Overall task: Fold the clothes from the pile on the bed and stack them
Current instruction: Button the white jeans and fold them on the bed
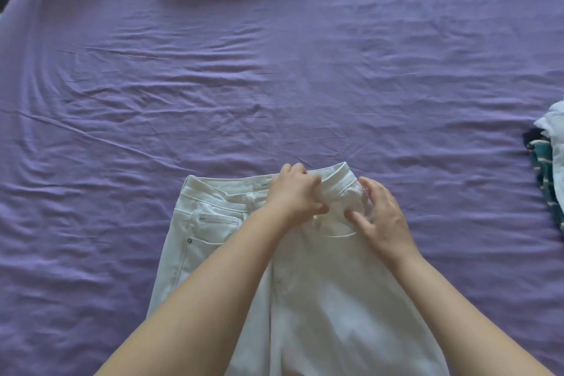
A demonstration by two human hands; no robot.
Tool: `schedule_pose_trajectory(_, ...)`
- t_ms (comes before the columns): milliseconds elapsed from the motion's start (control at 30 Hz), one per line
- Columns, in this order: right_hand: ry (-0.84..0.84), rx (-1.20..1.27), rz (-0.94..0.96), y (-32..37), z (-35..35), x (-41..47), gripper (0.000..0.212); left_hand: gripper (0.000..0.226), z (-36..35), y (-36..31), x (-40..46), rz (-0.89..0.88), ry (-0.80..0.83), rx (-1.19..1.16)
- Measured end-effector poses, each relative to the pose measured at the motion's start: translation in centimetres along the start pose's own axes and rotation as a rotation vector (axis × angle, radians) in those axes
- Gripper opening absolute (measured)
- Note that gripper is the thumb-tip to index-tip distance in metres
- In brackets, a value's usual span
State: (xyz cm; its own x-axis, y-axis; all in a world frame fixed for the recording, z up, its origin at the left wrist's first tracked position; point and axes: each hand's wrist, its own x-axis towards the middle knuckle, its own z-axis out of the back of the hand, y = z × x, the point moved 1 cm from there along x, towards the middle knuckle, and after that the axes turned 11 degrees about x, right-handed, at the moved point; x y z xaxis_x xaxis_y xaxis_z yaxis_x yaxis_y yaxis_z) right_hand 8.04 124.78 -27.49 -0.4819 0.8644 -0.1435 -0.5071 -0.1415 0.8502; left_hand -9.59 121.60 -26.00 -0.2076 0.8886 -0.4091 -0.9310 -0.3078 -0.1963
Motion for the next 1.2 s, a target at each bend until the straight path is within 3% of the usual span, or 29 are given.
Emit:
schedule_pose_trajectory(133,0.042,0.171,-0.111,0.5,0.8,0.3,0.071,0.026,1.5,0.3,-0.4,-0.017,0.167,-0.436)
schedule_pose_trajectory(333,0.117,0.295,-0.168,0.9,1.4,0.4,0.071,0.029,2.1,0.3,-1.4,-0.107,0.216,-0.574)
schedule_pose_trajectory(467,0.162,0.234,-0.184,0.4,0.8,0.0,0.083,0.028,1.7,0.2,-1.7,-0.092,0.212,-0.546)
schedule_pose_trajectory(567,0.088,0.171,-0.146,0.1,0.2,0.3,0.071,0.012,1.6,0.1,-1.3,-0.077,0.23,-0.501)
schedule_pose_trajectory(733,0.038,0.043,-0.14,-0.3,-0.8,0.9,0.059,0.02,0.7,0.0,-0.3,-0.033,0.179,-0.157)
schedule_pose_trajectory(800,0.025,-0.037,-0.146,-0.5,-1.1,0.9,0.06,0.031,0.2,0.0,-0.1,-0.011,0.153,-0.093)
schedule_pose_trajectory(867,-0.023,-0.074,-0.132,-0.6,-1.2,0.8,0.062,0.057,0.0,0.2,-0.3,0.04,0.117,-0.113)
schedule_pose_trajectory(933,-0.063,-0.08,-0.098,-0.6,-1.2,0.5,0.066,0.064,-0.1,0.3,-1.1,0.018,-0.059,-0.061)
schedule_pose_trajectory(1033,-0.074,-0.082,-0.003,-0.6,-1.0,-0.5,0.069,0.023,0.1,0.1,-3.4,-0.185,-0.479,0.008)
schedule_pose_trajectory(1067,-0.072,-0.1,0.037,-0.5,-0.9,-0.9,0.068,0.012,-0.2,-0.1,-4.1,-0.275,-0.541,-0.002)
schedule_pose_trajectory(1100,-0.078,-0.125,0.084,-0.5,-0.9,-1.2,0.065,0.01,-0.7,-0.4,-4.8,-0.357,-0.534,0.01)
schedule_pose_trajectory(1200,-0.096,-0.179,0.216,-0.3,-0.7,-2.0,0.049,0.031,-2.5,-0.7,-5.7,-0.422,-0.28,0.088)
